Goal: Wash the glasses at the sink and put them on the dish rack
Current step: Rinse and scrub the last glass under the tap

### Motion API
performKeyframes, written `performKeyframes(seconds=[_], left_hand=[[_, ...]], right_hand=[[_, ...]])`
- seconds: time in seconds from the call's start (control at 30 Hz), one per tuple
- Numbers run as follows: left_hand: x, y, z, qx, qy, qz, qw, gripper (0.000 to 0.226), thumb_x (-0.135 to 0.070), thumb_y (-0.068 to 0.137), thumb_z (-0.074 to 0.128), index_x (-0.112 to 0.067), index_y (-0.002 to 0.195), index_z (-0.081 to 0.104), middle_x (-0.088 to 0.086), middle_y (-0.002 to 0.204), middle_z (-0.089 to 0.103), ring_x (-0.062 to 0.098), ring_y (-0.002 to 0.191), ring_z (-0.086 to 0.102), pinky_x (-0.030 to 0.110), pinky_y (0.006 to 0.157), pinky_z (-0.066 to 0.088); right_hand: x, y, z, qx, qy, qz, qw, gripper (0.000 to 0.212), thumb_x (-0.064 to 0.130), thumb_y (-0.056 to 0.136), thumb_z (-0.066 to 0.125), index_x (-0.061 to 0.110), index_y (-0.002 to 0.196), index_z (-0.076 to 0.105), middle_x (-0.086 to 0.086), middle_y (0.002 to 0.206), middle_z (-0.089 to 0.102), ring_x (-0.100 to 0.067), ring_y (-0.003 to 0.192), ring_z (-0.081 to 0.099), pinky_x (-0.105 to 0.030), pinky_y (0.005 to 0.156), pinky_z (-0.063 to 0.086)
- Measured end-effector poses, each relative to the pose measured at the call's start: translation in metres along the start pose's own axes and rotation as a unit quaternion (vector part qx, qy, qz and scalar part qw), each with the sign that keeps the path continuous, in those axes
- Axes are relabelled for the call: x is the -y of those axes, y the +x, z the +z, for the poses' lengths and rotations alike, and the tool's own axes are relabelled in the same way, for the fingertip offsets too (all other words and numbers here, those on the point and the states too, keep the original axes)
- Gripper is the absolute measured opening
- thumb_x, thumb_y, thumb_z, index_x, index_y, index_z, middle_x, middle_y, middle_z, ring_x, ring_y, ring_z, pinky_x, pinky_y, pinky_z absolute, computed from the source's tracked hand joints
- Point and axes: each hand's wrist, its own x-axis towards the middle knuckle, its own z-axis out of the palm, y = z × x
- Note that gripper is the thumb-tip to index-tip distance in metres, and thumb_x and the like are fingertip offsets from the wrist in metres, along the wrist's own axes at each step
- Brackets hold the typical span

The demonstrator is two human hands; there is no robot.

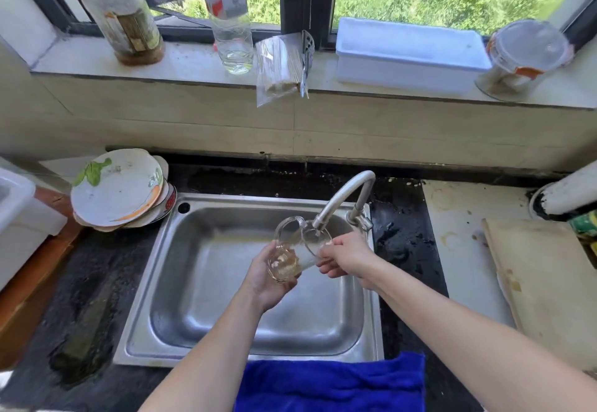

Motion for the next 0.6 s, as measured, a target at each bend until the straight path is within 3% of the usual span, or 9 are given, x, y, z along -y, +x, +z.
performKeyframes(seconds=[0.07,0.1,0.13,0.2,0.27,0.33,0.4,0.5,0.6], left_hand=[[-0.001,0.002,-0.002,-0.02,0.019,-0.019,0.999,0.03,-0.046,0.081,0.059,-0.017,0.082,0.066,0.006,0.085,0.064,0.024,0.056,0.056,0.027,0.053,0.035],[-0.002,0.003,-0.003,-0.033,0.02,-0.023,0.999,0.031,-0.046,0.081,0.059,-0.016,0.081,0.065,0.005,0.08,0.065,0.024,0.054,0.057,0.028,0.055,0.034],[-0.003,0.004,-0.004,-0.045,0.019,-0.024,0.999,0.03,-0.046,0.081,0.06,-0.015,0.08,0.064,0.005,0.074,0.065,0.024,0.051,0.058,0.028,0.056,0.034],[-0.005,0.005,-0.005,-0.062,0.019,-0.03,0.997,0.03,-0.045,0.083,0.059,-0.015,0.08,0.061,0.003,0.069,0.064,0.023,0.047,0.057,0.026,0.051,0.036],[-0.007,0.004,-0.001,-0.064,0.025,-0.034,0.997,0.031,-0.045,0.084,0.057,-0.015,0.079,0.059,0.003,0.069,0.061,0.022,0.047,0.053,0.02,0.042,0.038],[-0.008,0.004,0.005,-0.055,0.055,-0.021,0.997,0.031,-0.043,0.086,0.056,-0.015,0.074,0.06,0.002,0.066,0.06,0.02,0.049,0.05,0.02,0.042,0.036],[-0.011,0.003,0.011,-0.044,0.092,-0.005,0.995,0.032,-0.043,0.087,0.055,-0.014,0.074,0.063,0.003,0.064,0.062,0.021,0.048,0.049,0.023,0.048,0.031],[-0.016,0.005,0.009,-0.046,0.103,0.012,0.994,0.035,-0.043,0.088,0.054,-0.014,0.074,0.067,0.007,0.072,0.066,0.022,0.049,0.051,0.022,0.047,0.033],[-0.019,0.006,0.005,-0.043,0.127,0.001,0.991,0.039,-0.047,0.089,0.049,-0.014,0.076,0.066,0.006,0.072,0.067,0.022,0.048,0.052,0.02,0.043,0.031]], right_hand=[[0.002,-0.002,-0.002,-0.001,-0.073,-0.031,0.997,0.016,0.018,0.089,0.063,0.003,0.086,0.069,-0.008,0.08,0.07,-0.015,0.065,0.066,-0.025,0.055,0.051],[0.002,-0.002,-0.005,-0.041,-0.155,-0.081,0.984,0.017,0.024,0.09,0.063,0.009,0.09,0.07,-0.001,0.082,0.07,-0.014,0.071,0.066,-0.026,0.06,0.05],[0.002,-0.003,-0.007,-0.102,-0.25,-0.155,0.95,0.016,0.028,0.09,0.061,0.016,0.093,0.071,0.006,0.085,0.069,-0.012,0.078,0.064,-0.027,0.066,0.049],[-0.006,-0.009,-0.014,-0.181,-0.371,-0.334,0.847,0.016,0.022,0.09,0.059,0.021,0.101,0.07,0.01,0.097,0.067,-0.011,0.09,0.06,-0.03,0.074,0.05],[-0.016,-0.016,-0.018,-0.12,-0.435,-0.404,0.796,0.03,0.012,0.085,0.055,0.02,0.112,0.067,0.009,0.113,0.065,-0.014,0.102,0.057,-0.032,0.08,0.051],[-0.017,-0.013,-0.012,-0.017,-0.491,-0.331,0.806,0.042,0.012,0.086,0.051,0.023,0.126,0.059,0.012,0.129,0.057,-0.014,0.115,0.051,-0.032,0.09,0.047],[-0.017,-0.001,-0.004,0.033,-0.495,-0.274,0.824,0.039,0.019,0.088,0.05,0.028,0.125,0.059,0.014,0.129,0.057,-0.015,0.117,0.052,-0.035,0.095,0.045],[-0.018,0.003,-0.004,0.041,-0.41,-0.265,0.872,0.028,0.03,0.089,0.054,0.034,0.113,0.067,0.016,0.118,0.066,-0.013,0.111,0.058,-0.039,0.095,0.047],[-0.021,0.0,-0.018,0.043,-0.409,-0.294,0.863,0.024,0.035,0.094,0.058,0.031,0.114,0.069,0.014,0.118,0.068,-0.011,0.111,0.058,-0.034,0.096,0.045]])
